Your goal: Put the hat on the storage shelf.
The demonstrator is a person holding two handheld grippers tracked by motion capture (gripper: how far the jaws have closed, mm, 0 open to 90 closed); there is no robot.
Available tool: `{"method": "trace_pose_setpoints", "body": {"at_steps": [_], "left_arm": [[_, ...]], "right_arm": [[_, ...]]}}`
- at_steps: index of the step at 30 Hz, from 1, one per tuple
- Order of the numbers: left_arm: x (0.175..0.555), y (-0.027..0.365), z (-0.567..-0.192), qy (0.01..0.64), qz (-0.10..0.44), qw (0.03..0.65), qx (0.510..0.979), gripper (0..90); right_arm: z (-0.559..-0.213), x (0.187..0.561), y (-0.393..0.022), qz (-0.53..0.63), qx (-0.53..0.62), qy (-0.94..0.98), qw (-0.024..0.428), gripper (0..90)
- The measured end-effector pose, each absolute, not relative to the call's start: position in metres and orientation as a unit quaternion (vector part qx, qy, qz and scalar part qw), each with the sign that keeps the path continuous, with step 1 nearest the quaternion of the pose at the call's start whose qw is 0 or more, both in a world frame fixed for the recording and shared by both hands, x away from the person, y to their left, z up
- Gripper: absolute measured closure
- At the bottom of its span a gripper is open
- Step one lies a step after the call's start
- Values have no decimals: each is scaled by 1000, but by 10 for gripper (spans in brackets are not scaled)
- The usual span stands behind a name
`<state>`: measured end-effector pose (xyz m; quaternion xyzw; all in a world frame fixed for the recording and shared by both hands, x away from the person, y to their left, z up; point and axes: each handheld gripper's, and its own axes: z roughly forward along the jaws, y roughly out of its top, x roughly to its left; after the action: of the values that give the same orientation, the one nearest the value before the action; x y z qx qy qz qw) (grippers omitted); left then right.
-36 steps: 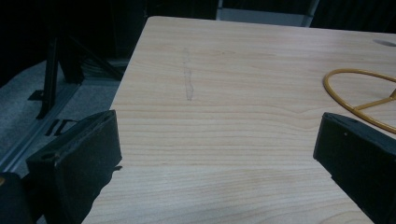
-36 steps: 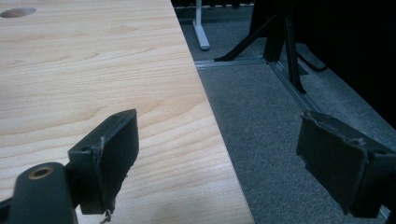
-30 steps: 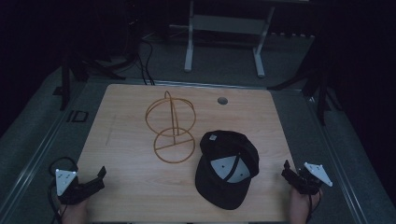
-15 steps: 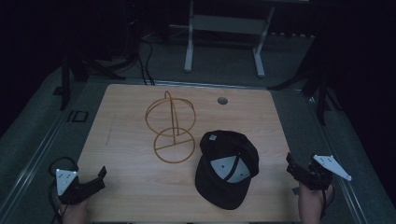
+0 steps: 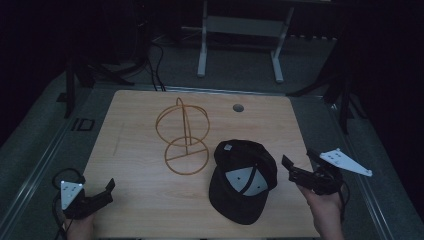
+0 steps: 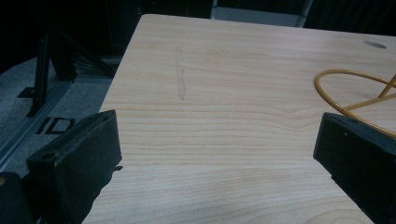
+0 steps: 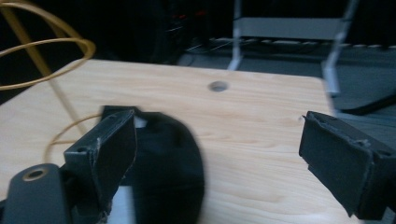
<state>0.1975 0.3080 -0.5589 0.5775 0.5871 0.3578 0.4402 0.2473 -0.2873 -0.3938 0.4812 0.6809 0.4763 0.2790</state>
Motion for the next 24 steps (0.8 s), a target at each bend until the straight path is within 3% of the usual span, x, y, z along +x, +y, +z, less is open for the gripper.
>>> {"method": "trace_pose_setpoints", "body": {"at_steps": [17, 24], "left_arm": [[198, 306, -559, 582, 356, 440, 585, 12], [198, 306, -559, 581, 353, 439, 587, 12]], "right_arm": [[-446, 279, -245, 407, 486, 740, 224, 231], [-470, 289, -243, 351, 505, 739, 275, 616]]}}
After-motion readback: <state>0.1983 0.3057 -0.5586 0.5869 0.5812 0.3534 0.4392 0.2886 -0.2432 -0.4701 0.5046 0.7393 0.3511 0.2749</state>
